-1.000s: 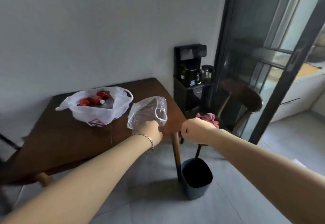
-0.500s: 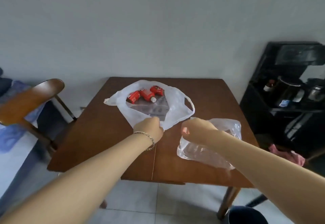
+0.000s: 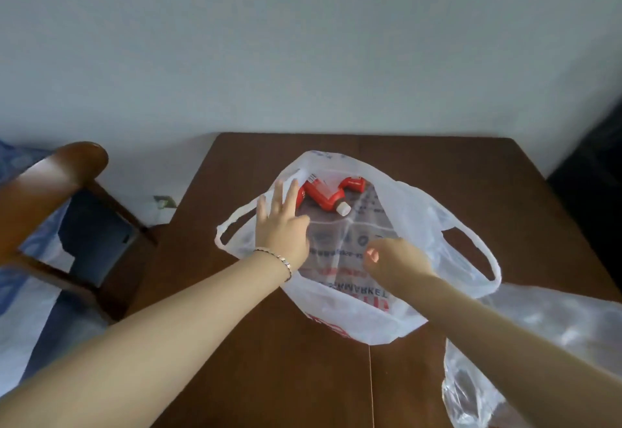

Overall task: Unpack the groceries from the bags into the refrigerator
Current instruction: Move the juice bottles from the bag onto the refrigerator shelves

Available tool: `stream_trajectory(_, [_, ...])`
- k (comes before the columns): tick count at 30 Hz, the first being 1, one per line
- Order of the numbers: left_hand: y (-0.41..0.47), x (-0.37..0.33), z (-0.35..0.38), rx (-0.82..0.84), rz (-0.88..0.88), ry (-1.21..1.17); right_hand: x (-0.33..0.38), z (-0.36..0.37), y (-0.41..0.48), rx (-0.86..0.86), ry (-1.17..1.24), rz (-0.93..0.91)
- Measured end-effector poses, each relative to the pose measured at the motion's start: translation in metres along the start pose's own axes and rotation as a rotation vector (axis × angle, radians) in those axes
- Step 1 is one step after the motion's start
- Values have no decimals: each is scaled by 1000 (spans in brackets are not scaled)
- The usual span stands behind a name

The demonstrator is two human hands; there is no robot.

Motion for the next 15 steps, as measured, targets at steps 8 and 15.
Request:
stream_trajectory(8, [108, 46, 73, 437, -102, -165, 4, 37, 103, -2, 73, 168])
stream_trajectory(15, [151, 68, 63, 229, -62, -288, 3, 55, 199, -37, 10, 92])
Point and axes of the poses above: each hand's wrist, its own y-axis towards the middle knuckle, its own z-axis out of the palm, x = y × z, the point moved 4 cm from there along y, towards the middle knuckle, and after that the axes turned 15 degrees about y, right-handed, at the moved point
